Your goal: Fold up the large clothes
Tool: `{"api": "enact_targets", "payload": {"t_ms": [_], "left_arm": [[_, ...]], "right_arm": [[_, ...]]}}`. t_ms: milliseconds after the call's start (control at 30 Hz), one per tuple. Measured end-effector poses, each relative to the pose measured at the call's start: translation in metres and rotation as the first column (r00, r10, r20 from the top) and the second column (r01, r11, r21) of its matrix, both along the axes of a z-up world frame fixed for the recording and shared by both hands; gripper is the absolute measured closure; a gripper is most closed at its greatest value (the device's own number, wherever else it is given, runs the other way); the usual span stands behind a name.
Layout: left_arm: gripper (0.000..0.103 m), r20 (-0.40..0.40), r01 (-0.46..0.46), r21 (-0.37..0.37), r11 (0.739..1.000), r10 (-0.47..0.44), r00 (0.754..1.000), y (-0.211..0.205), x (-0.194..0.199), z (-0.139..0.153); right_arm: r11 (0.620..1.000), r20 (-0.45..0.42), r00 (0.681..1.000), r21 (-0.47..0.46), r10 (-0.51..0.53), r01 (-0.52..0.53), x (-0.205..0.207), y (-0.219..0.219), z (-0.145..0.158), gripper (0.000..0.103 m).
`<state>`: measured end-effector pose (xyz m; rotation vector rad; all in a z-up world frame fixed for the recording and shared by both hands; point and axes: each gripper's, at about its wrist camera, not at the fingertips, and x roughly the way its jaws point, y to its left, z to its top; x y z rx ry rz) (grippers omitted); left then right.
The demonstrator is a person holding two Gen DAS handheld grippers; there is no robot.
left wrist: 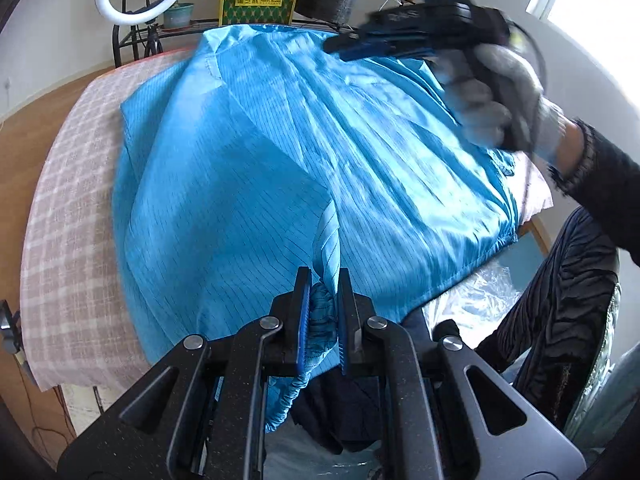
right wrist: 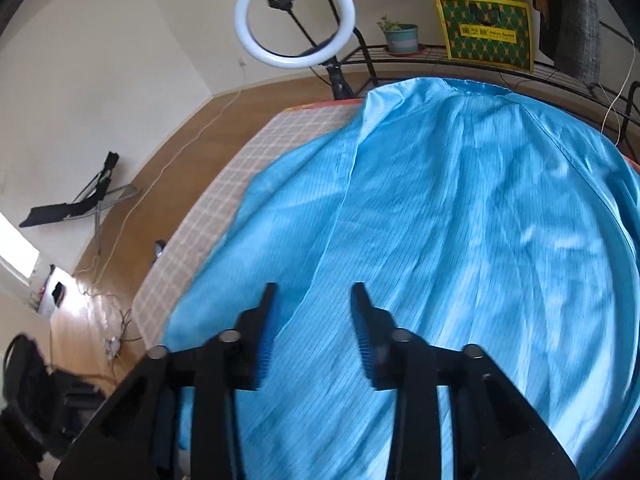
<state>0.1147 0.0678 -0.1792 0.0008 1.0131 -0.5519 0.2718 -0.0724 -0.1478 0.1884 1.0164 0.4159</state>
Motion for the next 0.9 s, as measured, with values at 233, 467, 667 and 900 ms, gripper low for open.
{"api": "enact_targets", "payload": {"t_ms": [233, 467, 667, 900], "left_arm": [[0.093, -0.023, 0.025, -0.026, 0.999, -0.026, 0.999, 0.005, -0.018, -0.011], [0.093, -0.028, -0.01, -0.074, 0.997, 0.008, 1.0, 0.019, -0.021, -0.012], [0.067, -0.025, 0.019, -0.006, 1.0, -0.019, 0.999, 0.01, -0.029, -0.012], [0.056, 0.02, -0.059, -0.06, 0.996, 0.06, 0.998, 0.027, -0.061, 0.002]], "right_arm": [[0.999, -0.145, 0.989, 0.007, -0.032, 0.033, 0.072, 0.016, -0.062, 0.063], [0.996, -0.174, 0.982, -0.052, -0.077, 0.069, 0.087, 0.034, -0.096, 0.063], [0.995, -0.118, 0.993, -0.103, -0.03, 0.018, 0.073, 0.039, -0.075, 0.063], [0.985, -0.011, 0.998, -0.16, 0.057, -0.058, 0.035, 0.044, -0.017, 0.063]]}}
